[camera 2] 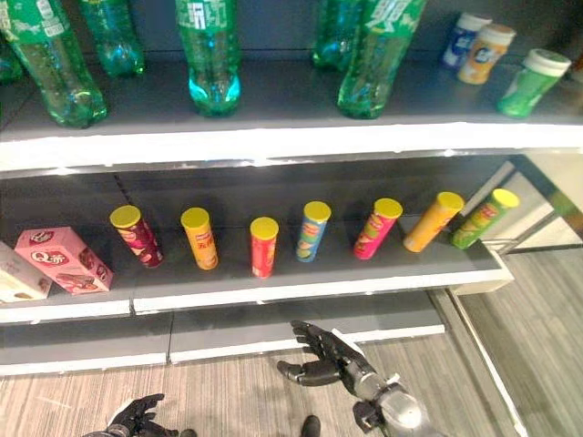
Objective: Put the goods on the table back onto the shelves and tidy them up.
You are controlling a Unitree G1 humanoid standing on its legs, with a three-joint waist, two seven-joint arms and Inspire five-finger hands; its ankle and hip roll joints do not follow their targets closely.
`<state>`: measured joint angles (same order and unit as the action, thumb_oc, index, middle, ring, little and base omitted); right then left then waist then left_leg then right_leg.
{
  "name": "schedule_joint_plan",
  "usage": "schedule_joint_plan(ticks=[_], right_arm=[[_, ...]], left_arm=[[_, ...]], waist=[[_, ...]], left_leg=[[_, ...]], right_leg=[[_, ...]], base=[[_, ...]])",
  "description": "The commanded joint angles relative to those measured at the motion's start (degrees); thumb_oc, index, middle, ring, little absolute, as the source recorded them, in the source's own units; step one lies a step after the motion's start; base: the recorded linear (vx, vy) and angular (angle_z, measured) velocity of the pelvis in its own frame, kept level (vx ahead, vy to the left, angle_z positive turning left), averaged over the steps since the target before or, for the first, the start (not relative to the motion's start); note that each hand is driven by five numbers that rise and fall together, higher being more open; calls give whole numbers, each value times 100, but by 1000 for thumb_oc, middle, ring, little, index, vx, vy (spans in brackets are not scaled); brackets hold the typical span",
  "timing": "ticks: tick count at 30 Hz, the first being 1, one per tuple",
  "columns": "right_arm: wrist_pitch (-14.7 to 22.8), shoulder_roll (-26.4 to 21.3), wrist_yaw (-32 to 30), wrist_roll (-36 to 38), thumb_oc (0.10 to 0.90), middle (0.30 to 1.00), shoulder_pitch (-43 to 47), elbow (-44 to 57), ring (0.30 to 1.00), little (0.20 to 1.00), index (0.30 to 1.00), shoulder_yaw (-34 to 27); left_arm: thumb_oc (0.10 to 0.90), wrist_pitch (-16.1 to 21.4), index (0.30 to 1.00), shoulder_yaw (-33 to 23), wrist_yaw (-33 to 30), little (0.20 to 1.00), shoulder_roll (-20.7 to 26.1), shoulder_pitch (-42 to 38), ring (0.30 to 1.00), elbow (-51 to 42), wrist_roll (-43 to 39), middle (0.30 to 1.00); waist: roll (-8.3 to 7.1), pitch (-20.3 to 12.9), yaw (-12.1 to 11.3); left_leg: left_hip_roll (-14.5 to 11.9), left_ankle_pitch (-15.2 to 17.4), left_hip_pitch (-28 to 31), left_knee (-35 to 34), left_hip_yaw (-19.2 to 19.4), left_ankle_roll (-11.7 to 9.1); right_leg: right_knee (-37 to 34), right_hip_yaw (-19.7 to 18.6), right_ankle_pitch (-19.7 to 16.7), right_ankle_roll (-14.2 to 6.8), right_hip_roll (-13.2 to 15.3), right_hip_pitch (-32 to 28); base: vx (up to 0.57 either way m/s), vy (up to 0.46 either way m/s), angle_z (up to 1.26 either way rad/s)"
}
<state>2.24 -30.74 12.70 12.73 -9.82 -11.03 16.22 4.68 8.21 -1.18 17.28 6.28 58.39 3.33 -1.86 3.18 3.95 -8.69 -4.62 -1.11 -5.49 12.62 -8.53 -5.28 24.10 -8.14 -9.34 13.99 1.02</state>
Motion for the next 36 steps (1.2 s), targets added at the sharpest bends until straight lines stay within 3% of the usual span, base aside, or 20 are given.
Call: schedule_joint_plan(ticks=[1, 18, 36], right_arm=[[686, -8, -419, -244, 800, 900, 466, 422, 900, 900, 900, -71], [645, -3, -996, -729, 800, 900, 991, 165, 900, 900, 900, -103], [542, 75, -1426, -951, 800, 900, 1834, -791, 900, 900, 900, 68]], left_arm=[[800, 171, 900, -58, -260, 900, 219, -536, 900, 147, -35, 900], [800, 166, 900, -47, -327, 900, 265, -339, 900, -56, -145, 900], [800, 170, 900, 14, -328, 900, 395, -202, 900, -105, -234, 900]], waist=[[-17, 35, -138], [-53, 58, -440], [33, 191, -728]], left_leg=[[-306, 277, 266, 49, 159, -379], [-221, 262, 167, 49, -72, -336], [-249, 291, -8, 49, -283, -363]], right_leg=[[266, 226, 83, -478, 513, -303], [277, 494, 62, -488, 589, -458], [244, 626, 134, -532, 576, -447]], base=[[4, 5, 22], [11, 3, 10], [14, -4, 5]])
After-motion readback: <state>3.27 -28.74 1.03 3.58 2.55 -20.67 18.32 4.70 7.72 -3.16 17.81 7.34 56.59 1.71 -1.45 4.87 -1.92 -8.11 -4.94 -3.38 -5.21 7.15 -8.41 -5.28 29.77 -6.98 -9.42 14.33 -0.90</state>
